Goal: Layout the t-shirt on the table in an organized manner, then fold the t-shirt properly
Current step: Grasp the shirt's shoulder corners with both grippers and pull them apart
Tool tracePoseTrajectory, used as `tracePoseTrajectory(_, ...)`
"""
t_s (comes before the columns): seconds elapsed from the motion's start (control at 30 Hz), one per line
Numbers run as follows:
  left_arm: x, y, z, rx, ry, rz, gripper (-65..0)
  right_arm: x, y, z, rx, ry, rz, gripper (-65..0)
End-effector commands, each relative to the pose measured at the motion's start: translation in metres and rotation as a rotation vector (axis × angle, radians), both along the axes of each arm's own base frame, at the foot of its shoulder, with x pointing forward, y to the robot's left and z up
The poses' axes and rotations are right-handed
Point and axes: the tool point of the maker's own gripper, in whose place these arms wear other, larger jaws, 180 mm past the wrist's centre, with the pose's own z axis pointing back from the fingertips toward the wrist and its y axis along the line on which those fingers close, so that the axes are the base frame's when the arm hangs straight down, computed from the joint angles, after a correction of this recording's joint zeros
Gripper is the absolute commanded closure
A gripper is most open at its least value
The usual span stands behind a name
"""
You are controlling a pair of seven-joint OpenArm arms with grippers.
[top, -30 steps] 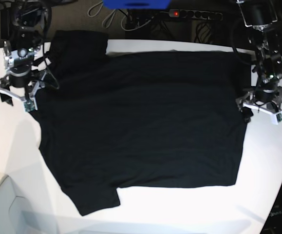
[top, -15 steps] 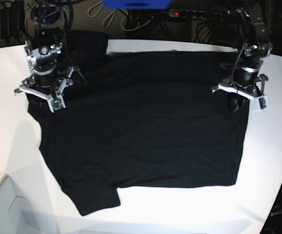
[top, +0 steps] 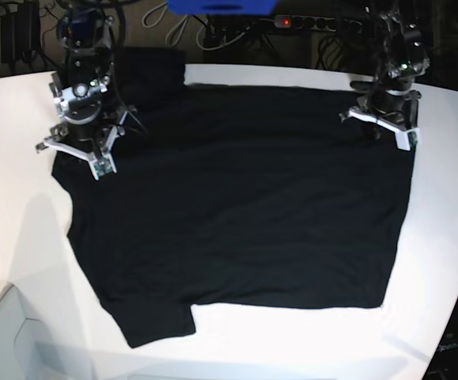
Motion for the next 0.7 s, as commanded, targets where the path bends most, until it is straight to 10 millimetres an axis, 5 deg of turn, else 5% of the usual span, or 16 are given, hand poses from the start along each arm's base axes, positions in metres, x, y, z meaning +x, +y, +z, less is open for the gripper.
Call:
tracePoseTrajectory(0.0, -0.001, 0.010, -0.004, 0.026, 0.029, 0.008, -0.3, 0.008, 0.000, 0.011, -0.001, -0.049, 0.008, -28.1)
tracePoseTrajectory(0.27, 0.028, 0.025, 0.002, 0.048, 0.000, 0.011, -0.3, -0.009, 0.007, -0.004, 0.019, -0.002, 0.002, -28.1)
tracePoseTrajectory(0.47, 0.035, 0.021, 0.012, 0.045, -0.035, 0.007, -0.3, -0.026, 0.003, -0.043, 0.028, 0.112, -0.008, -28.1)
tracePoseTrajectory(0.67, 0.038, 0.023, 0.019, 0.046, -0.055, 0.013, -0.3, -0.011, -0.013, -0.030, 0.024, 0.058, -0.056, -28.1)
